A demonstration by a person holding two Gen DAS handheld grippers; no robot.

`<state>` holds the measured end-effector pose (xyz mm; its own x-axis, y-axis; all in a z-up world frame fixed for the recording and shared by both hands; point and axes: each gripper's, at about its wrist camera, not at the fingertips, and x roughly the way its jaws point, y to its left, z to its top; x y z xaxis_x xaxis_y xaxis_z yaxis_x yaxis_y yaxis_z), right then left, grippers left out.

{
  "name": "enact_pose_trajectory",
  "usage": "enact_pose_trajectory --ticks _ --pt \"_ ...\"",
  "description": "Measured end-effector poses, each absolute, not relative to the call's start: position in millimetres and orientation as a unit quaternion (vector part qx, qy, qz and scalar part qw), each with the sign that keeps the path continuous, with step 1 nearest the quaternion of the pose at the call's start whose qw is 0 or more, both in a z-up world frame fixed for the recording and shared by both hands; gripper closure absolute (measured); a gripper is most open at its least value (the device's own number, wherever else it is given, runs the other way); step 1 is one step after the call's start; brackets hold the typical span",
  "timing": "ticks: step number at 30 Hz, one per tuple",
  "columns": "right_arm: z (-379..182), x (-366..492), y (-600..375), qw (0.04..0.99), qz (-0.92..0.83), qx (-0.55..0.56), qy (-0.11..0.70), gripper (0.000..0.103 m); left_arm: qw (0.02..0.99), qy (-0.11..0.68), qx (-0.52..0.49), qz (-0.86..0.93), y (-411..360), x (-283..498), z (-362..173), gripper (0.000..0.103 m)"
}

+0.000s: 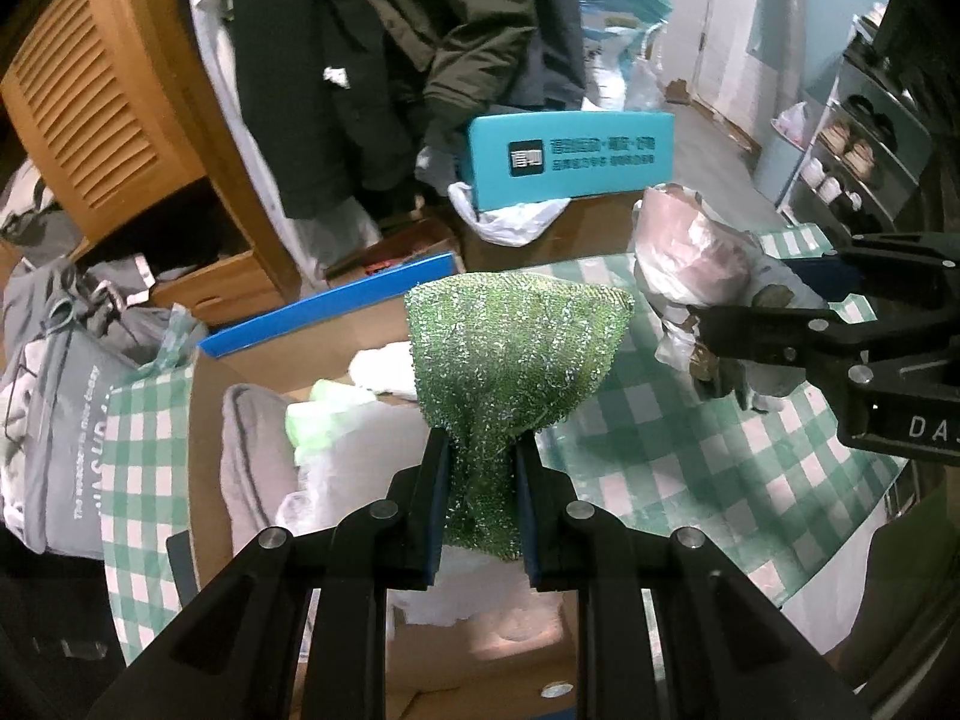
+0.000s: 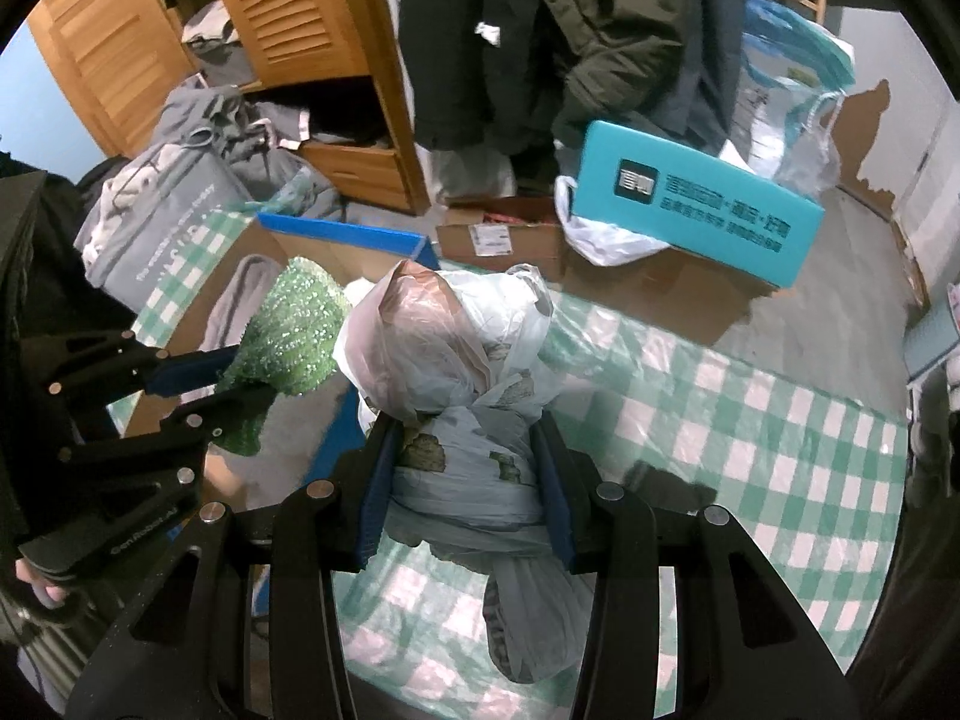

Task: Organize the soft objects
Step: 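Lift the green scrubber and white bag bundle and carry both over the shoebox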

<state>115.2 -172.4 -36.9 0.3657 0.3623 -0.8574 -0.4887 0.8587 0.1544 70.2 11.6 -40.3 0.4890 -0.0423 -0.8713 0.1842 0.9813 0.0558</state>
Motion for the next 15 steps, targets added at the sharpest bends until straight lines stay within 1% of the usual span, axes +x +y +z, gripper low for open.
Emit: enact_pose_trajectory --ticks 15 --pt "-41 135 -106 0.812 0.276 -0.083 0.507 0.060 0.859 0.511 0.036 -0.001 80 84 -52 0.083"
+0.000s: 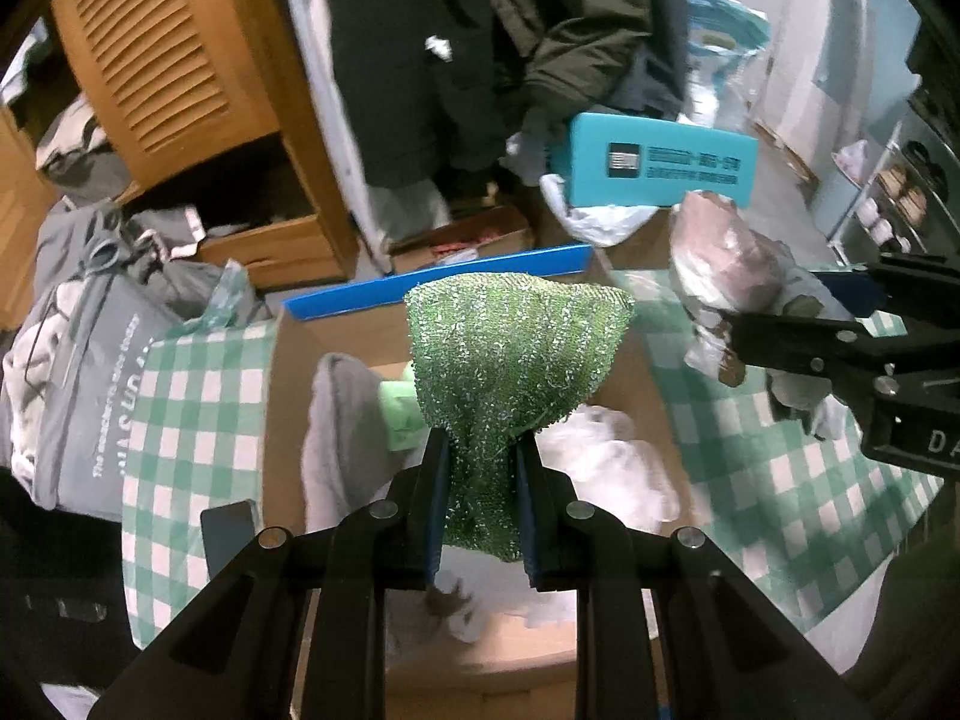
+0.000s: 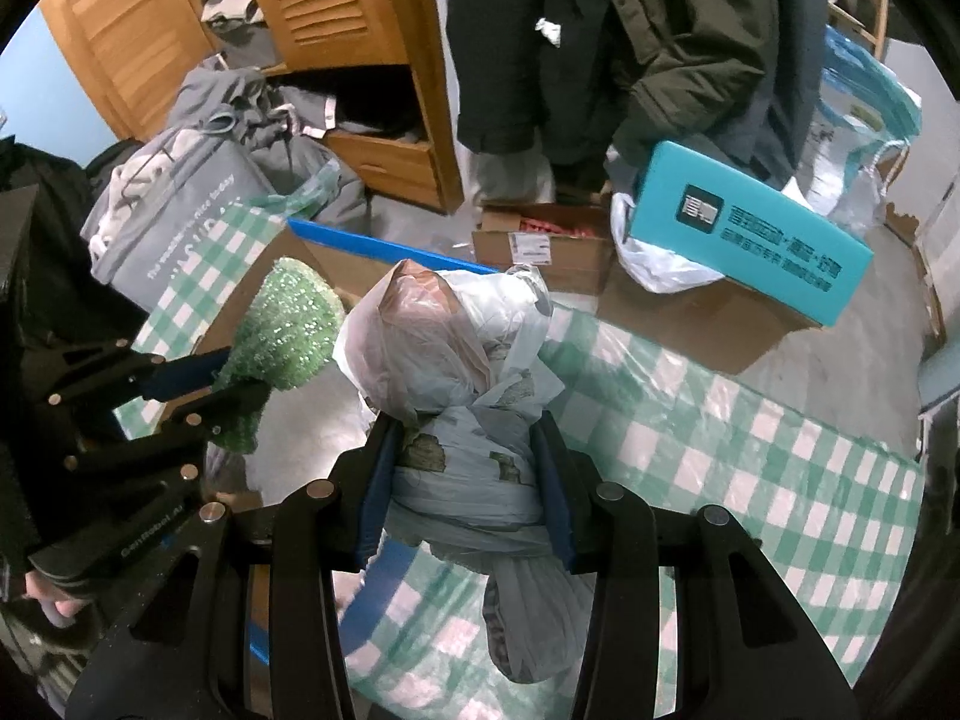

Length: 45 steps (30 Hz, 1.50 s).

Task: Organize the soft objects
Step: 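Lift the green scrubber and white bag bundle and carry both over the shoebox, then lower the scrubber and bag bundle into the shoebox and open both tools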

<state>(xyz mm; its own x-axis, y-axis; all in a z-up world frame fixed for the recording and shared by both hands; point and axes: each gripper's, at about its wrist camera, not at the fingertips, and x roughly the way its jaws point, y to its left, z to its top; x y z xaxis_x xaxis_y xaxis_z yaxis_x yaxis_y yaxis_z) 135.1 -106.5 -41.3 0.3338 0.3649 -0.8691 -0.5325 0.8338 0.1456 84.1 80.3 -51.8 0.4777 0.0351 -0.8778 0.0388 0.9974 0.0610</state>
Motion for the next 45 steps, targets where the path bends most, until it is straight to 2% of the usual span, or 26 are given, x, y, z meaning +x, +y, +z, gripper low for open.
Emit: enact_pose_trajectory --ticks 14,22,26,29,30,33,37,45 --pt "-58 147 -54 0.798 0.289 -0.108 0.518 0.060 0.838 0.544 -0.014 0.044 132 101 -81 0.083" --pt "-60 150 -31 0.795 0.304 -0.119 0.511 0.059 0.837 0.544 -0.017 0.056 138 102 -82 0.079" --pt "-59 150 -22 0.798 0.308 -0.123 0.503 0.055 0.839 0.540 -0.014 0.065 141 102 -80 0.070" --pt "-58 150 -21 0.801 0.310 -0.121 0.498 0.042 0.838 0.541 -0.016 0.073 145 102 -80 0.057" --pt "-57 150 -22 0.801 0.312 -0.119 0.497 0.038 0.839 0.539 -0.016 0.075 146 101 -80 0.056" --pt "-55 149 -24 0.804 0.309 -0.118 0.493 0.037 0.838 0.539 -0.018 0.081 148 100 -79 0.052" --pt "-52 149 -30 0.806 0.307 -0.108 0.494 0.037 0.844 0.530 -0.015 0.081 145 98 -72 0.040" --pt "-43 143 -52 0.812 0.302 -0.097 0.491 0.036 0.853 0.518 -0.002 0.062 128 92 -59 0.038"
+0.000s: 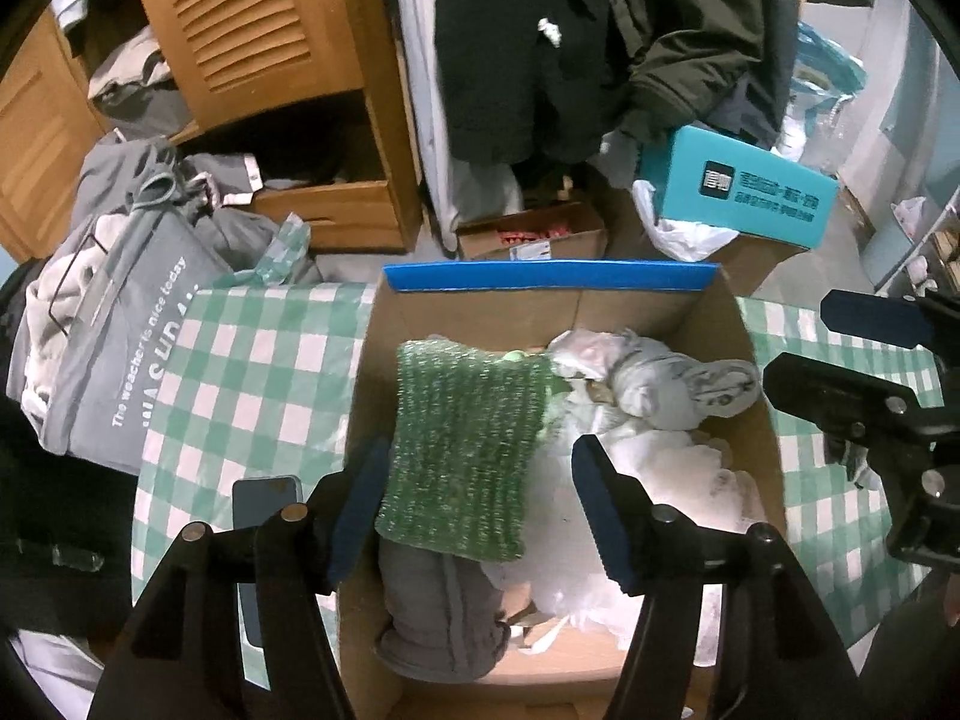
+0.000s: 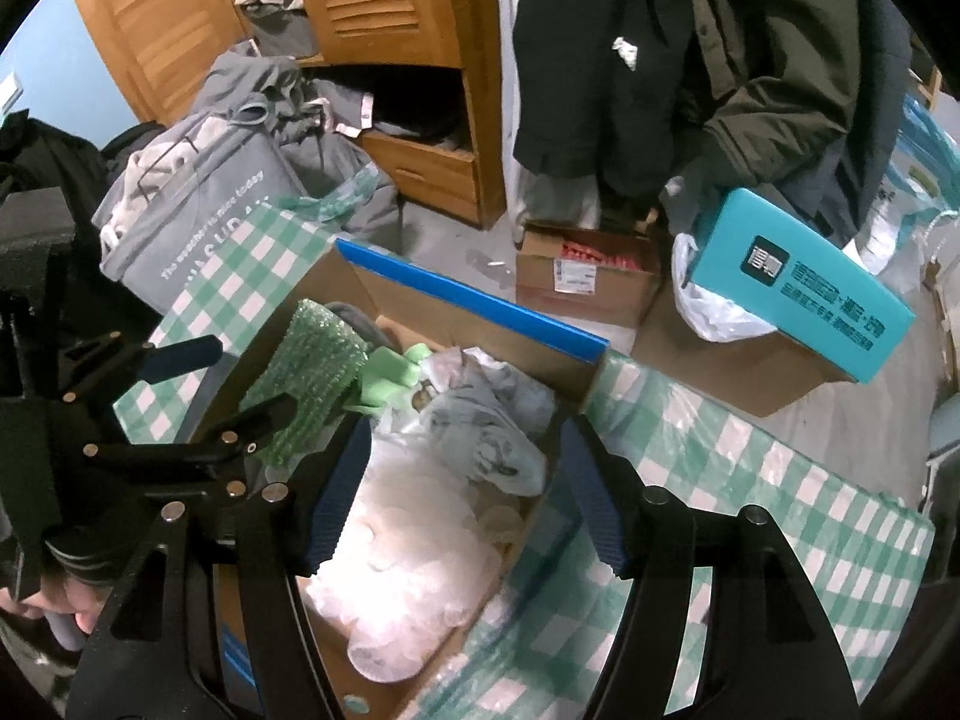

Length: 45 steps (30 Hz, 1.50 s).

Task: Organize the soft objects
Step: 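Lower the scrubber and bag bundle into the shoebox and open both tools, then move both open tools back to the black and grey socks on the table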

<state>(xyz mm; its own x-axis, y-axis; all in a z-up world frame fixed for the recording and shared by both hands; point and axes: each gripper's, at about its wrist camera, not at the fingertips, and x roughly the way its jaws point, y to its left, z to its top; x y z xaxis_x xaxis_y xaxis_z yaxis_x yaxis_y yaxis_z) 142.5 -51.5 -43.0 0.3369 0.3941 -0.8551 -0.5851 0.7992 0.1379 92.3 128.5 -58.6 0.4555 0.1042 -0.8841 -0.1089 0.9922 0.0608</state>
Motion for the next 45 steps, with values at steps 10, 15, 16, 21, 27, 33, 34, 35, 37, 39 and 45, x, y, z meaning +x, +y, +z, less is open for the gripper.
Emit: enact_pose_trajectory --ticks 10,15,16,21,27,33,34,35,37,39,45 --pt "-33 141 -84 0.824 0.283 -0.082 0.485 0.033 0.868 0.496 0.019 0.028 97 86 -37 0.034" --pt "-29 138 -100 0.828 0.277 -0.076 0.481 0.033 0.868 0.495 0.029 0.020 83 86 -35 0.033" --pt "-29 137 -104 0.829 0.276 -0.075 0.480 0.033 0.867 0.497 0.030 0.017 80 86 -36 0.033" --pt "-29 133 -125 0.836 0.263 -0.084 0.475 0.030 0.868 0.495 0.044 0.002 61 87 -35 0.033" --pt "-34 130 -159 0.837 0.245 -0.078 0.483 0.030 0.865 0.497 0.061 -0.021 33 89 -35 0.030" --pt "-38 129 -197 0.847 0.207 -0.079 0.484 0.028 0.860 0.501 0.086 -0.040 2 90 -39 0.028" --pt "-40 129 -205 0.847 0.203 -0.074 0.486 0.028 0.859 0.503 0.089 -0.044 -3 90 -40 0.028" --pt "-42 129 -213 0.847 0.197 -0.069 0.489 0.028 0.857 0.505 0.091 -0.049 -8 91 -41 0.028" --pt "-45 129 -227 0.847 0.186 -0.062 0.495 0.028 0.855 0.506 0.096 -0.056 -17 91 -43 0.028" --pt "-47 127 -242 0.847 0.175 -0.055 0.499 0.028 0.853 0.507 0.104 -0.062 -27 91 -44 0.028" --pt "-51 124 -272 0.850 0.158 -0.038 0.501 0.028 0.847 0.511 0.123 -0.077 -51 93 -50 0.027"
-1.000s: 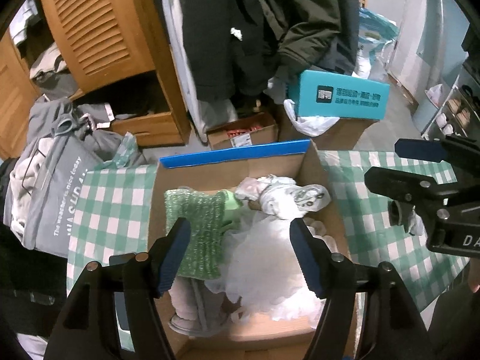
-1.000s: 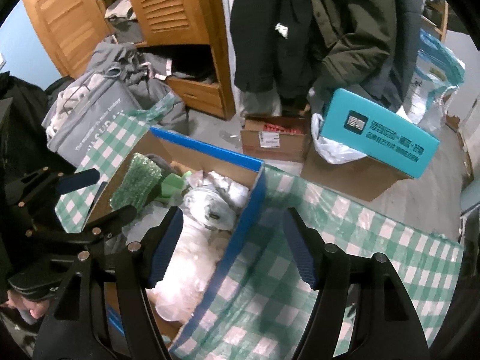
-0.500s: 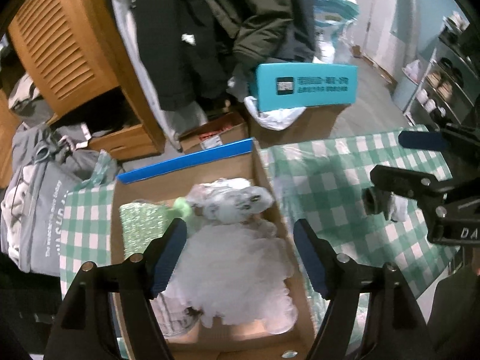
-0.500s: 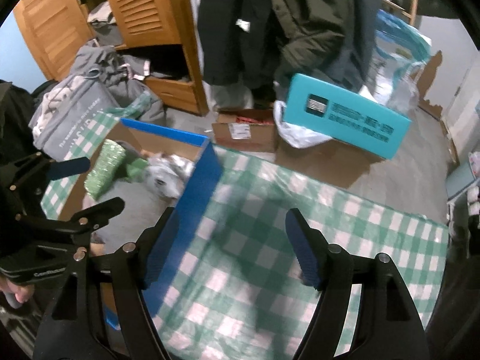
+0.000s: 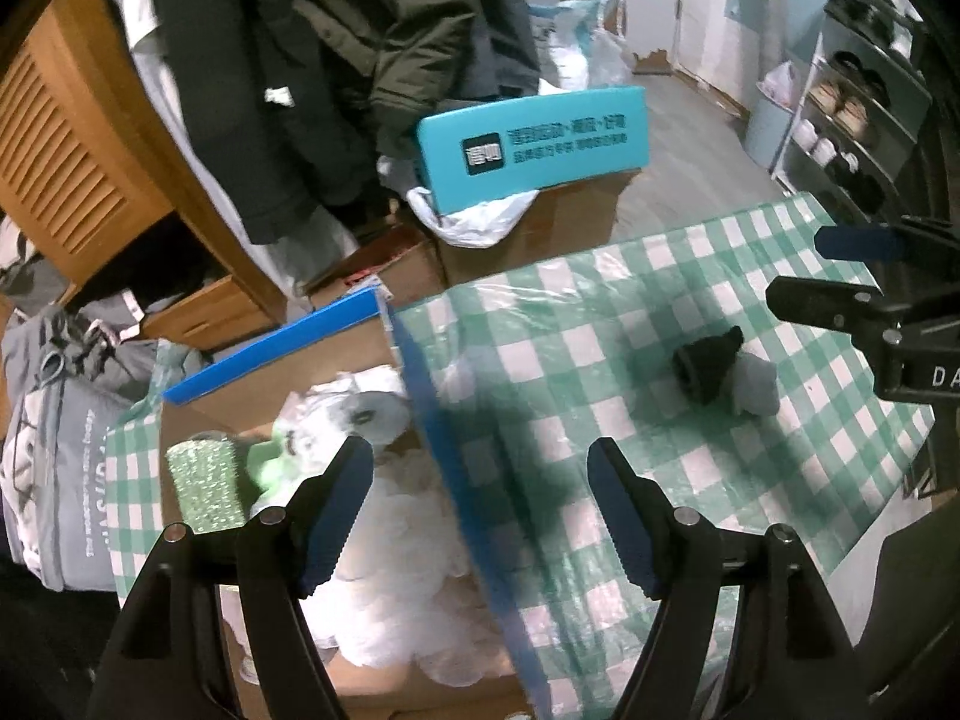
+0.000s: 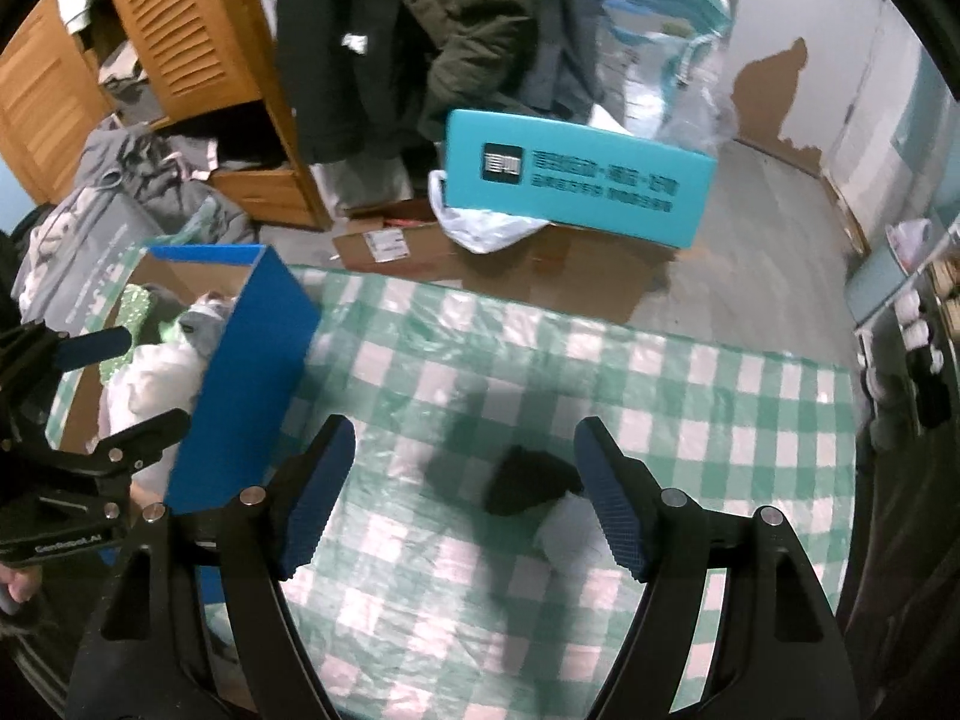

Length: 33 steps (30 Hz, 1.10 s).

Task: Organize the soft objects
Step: 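Move both open tools back to the black and grey socks on the table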

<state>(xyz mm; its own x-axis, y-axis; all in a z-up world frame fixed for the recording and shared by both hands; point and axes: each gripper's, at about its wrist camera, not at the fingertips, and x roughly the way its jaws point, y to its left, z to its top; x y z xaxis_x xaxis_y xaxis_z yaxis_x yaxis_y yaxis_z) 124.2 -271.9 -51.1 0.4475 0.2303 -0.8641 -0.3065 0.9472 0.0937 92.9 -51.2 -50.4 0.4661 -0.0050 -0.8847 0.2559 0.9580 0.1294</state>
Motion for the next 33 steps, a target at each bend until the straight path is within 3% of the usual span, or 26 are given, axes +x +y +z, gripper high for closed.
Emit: enact_pose_trajectory --ticks 33 --pt "-148 133 -351 0.804 0.097 0.011 0.586 0.028 0.796 0.575 0.152 -0.113 -126 118 -131 0.027"
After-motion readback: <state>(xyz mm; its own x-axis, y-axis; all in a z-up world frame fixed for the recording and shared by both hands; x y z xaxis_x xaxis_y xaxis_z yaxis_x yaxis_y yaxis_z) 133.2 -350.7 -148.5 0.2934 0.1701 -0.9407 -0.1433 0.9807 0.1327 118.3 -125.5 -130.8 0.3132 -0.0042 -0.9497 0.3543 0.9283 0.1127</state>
